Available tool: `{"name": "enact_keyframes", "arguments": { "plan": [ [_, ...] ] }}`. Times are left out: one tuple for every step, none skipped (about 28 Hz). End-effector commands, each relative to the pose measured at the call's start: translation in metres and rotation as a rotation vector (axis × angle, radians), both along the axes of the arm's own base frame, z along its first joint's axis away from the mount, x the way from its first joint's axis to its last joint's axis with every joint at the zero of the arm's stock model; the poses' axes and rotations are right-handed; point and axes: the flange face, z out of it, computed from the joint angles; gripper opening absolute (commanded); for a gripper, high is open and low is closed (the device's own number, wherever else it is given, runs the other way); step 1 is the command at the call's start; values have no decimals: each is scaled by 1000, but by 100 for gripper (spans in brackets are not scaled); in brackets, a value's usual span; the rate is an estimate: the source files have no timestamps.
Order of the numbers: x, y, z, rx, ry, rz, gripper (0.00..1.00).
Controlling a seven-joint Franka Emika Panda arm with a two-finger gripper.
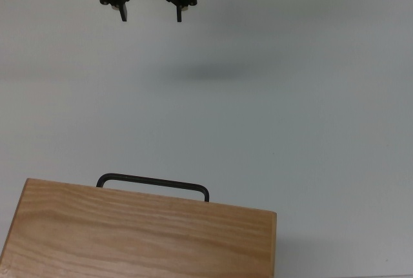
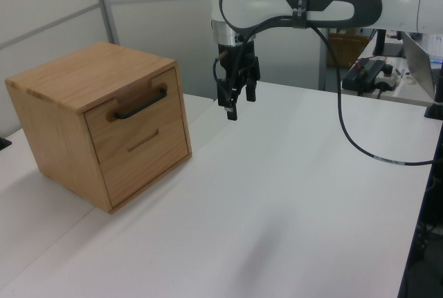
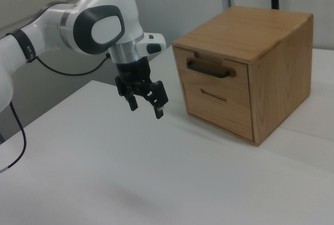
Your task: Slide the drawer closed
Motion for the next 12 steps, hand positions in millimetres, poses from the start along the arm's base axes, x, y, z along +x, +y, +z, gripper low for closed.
{"name": "enact_keyframes", "arguments": {
  "plan": [
    [-6,9,6,20,-3,-10,100],
    [-6,9,5,22,-1,-10,100],
    [-6,9,5,20,-2,-10,100],
    [-5,9,5,17,-1,-9,100],
    [-5,9,3,16,0,-7,100],
    [-5,8,4,14,-1,-9,100],
    [-4,7,3,12,0,-9,100],
    [-4,7,4,11,-1,-9,100],
    [-4,6,4,8,-2,-9,100],
    [-4,5,4,8,-2,-10,100],
    [-5,5,3,7,1,-12,100],
    [-5,5,4,7,0,-12,100]
  ]
}}
